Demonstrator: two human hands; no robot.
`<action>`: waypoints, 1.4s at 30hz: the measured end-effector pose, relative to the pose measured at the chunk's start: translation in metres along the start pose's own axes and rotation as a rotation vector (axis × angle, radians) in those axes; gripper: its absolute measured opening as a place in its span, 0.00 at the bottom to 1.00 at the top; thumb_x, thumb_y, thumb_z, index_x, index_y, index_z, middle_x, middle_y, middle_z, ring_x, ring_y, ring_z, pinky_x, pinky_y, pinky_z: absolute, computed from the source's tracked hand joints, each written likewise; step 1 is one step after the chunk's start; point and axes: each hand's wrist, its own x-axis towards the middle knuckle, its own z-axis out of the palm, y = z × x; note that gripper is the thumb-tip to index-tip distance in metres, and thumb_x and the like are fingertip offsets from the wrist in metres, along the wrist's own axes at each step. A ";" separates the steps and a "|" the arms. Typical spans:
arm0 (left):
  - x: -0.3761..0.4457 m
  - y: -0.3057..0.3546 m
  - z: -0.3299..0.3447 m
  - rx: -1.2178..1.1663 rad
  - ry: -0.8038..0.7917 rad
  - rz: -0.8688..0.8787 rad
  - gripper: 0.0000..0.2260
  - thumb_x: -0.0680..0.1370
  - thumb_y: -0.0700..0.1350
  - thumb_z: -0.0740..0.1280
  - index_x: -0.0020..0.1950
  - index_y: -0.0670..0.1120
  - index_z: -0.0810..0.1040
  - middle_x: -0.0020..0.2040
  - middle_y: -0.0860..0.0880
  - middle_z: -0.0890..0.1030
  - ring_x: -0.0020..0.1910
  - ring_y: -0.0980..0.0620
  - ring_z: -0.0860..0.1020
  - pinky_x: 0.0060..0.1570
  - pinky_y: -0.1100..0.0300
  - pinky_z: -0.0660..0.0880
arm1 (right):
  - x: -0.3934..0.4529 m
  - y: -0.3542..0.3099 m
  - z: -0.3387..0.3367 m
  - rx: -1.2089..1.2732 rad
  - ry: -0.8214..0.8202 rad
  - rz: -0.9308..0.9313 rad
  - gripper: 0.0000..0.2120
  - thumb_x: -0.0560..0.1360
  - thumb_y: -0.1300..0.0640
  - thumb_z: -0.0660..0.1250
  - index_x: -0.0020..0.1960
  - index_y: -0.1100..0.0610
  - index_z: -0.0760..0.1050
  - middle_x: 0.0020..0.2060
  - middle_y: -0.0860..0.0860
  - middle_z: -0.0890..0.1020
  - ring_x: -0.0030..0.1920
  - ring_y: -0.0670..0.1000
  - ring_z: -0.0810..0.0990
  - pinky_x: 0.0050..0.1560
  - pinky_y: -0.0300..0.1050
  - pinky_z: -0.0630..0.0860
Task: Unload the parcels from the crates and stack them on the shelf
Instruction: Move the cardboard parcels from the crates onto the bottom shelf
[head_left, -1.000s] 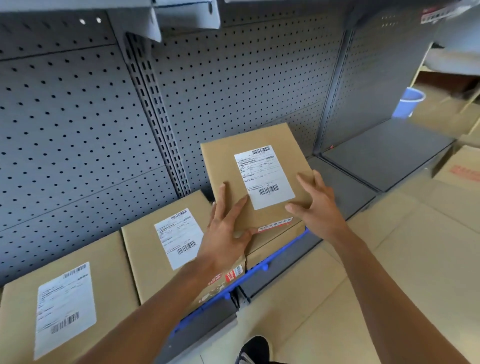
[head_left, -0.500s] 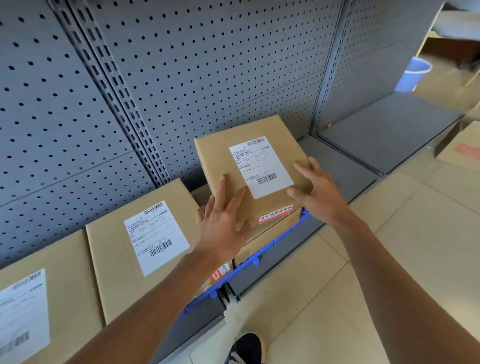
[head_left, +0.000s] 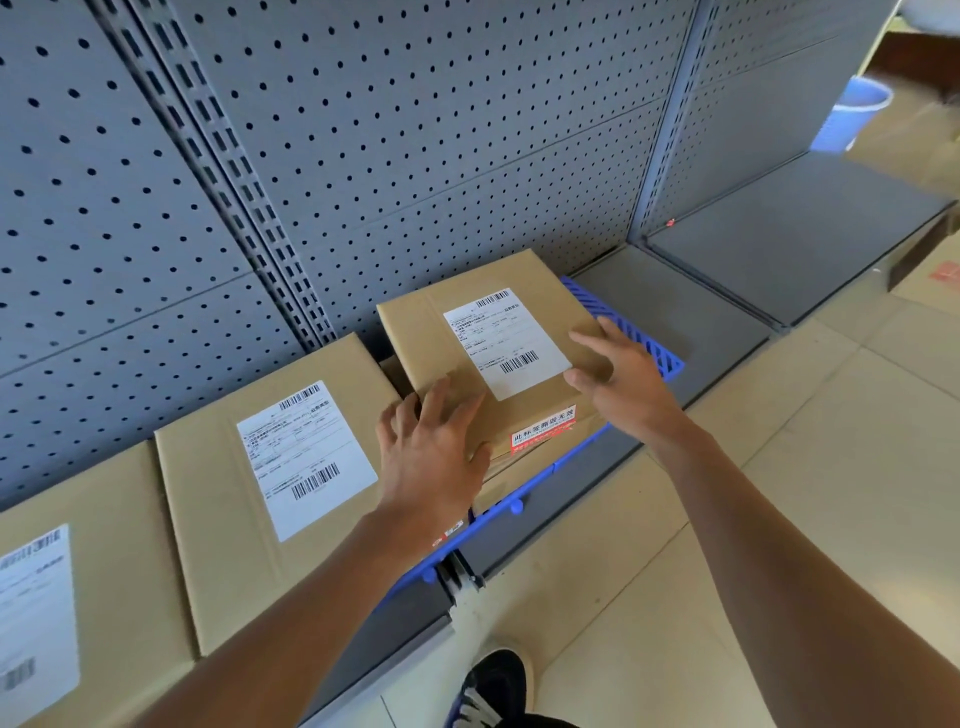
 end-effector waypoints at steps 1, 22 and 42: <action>-0.001 -0.002 0.000 -0.005 0.008 0.001 0.23 0.77 0.55 0.69 0.72 0.56 0.72 0.73 0.48 0.69 0.72 0.39 0.66 0.71 0.40 0.61 | 0.002 0.000 0.001 -0.014 0.000 -0.007 0.27 0.79 0.51 0.69 0.76 0.44 0.67 0.81 0.45 0.53 0.80 0.50 0.49 0.76 0.57 0.55; -0.009 -0.019 0.014 -0.129 0.209 0.058 0.17 0.72 0.58 0.71 0.56 0.52 0.83 0.63 0.49 0.79 0.65 0.41 0.75 0.61 0.39 0.69 | 0.026 0.007 0.020 -0.315 0.003 -0.208 0.22 0.85 0.59 0.56 0.75 0.42 0.68 0.80 0.43 0.57 0.81 0.51 0.46 0.76 0.63 0.37; -0.008 -0.022 0.012 -0.103 0.182 0.090 0.25 0.72 0.69 0.67 0.53 0.50 0.83 0.53 0.51 0.79 0.56 0.41 0.75 0.60 0.38 0.70 | 0.013 0.002 0.047 -0.570 0.149 -0.341 0.23 0.82 0.46 0.54 0.74 0.52 0.69 0.73 0.53 0.67 0.79 0.57 0.54 0.76 0.68 0.48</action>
